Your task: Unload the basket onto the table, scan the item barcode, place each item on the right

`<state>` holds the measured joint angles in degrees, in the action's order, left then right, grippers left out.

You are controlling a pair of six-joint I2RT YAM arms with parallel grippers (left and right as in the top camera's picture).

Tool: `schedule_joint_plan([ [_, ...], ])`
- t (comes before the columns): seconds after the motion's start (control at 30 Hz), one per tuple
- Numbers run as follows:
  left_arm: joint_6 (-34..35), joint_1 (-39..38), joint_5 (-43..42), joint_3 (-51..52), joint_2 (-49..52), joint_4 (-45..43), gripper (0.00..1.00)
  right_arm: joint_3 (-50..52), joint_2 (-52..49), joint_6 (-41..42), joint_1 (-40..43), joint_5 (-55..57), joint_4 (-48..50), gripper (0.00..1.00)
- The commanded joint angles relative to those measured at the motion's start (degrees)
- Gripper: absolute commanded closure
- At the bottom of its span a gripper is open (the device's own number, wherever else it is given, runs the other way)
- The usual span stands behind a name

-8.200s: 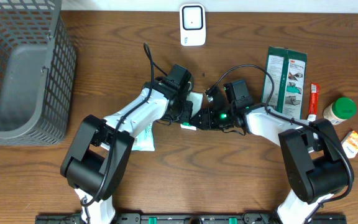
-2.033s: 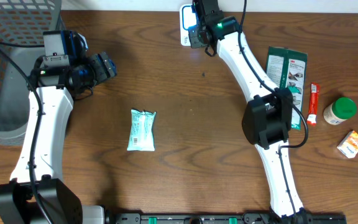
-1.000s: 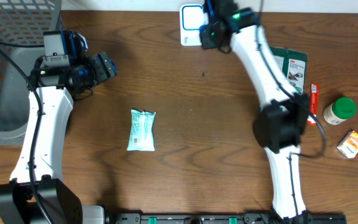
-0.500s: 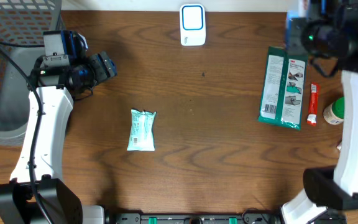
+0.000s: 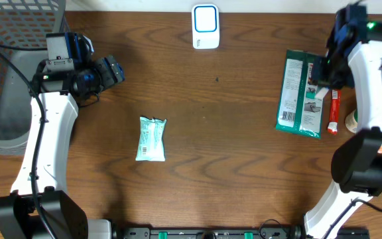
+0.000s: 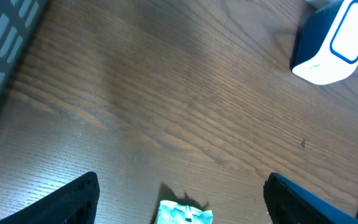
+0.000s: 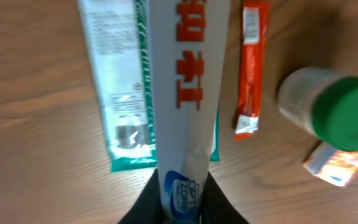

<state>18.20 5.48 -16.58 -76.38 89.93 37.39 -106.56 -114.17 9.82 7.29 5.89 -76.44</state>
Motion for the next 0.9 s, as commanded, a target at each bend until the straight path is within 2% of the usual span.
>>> schedule_joint_plan([
  [0.0, -0.09, 0.02, -0.02, -0.61, -0.44, 0.09, 0.14, 5.99, -0.11, 0.35, 2.01, 0.72, 3.72, 0.37],
  [0.03, -0.09, 0.02, -0.02, -0.61, -0.44, 0.09, 0.14, 7.28, -0.11, 0.13, 2.34, 0.70, 4.68, 0.08],
  [0.07, -0.09, 0.02, -0.02, -0.61, -0.44, 0.11, 0.14, 7.85, -0.11, -0.33, 2.51, 0.66, 5.16, 0.01],
  [0.27, -0.09, 0.02, -0.02, -0.61, -0.44, 0.09, 0.14, 7.78, -0.07, -1.36, 2.80, -1.99, 5.14, 0.01],
  [0.57, -0.09, 0.02, -0.02, -0.61, -0.44, 0.09, 0.14, 7.80, -0.07, -2.16, 2.21, -26.58, 5.75, 0.01],
  [0.67, -0.09, 0.02, -0.02, -0.61, -0.44, 0.09, 0.14, 7.82, -0.07, -5.81, 0.33, -33.51, 5.57, 0.01],
  [0.87, -0.09, 0.02, -0.02, -0.61, -0.44, 0.09, 0.14, 8.35, -0.07, -6.12, -7.04, -34.86, 6.62, 0.01],
])
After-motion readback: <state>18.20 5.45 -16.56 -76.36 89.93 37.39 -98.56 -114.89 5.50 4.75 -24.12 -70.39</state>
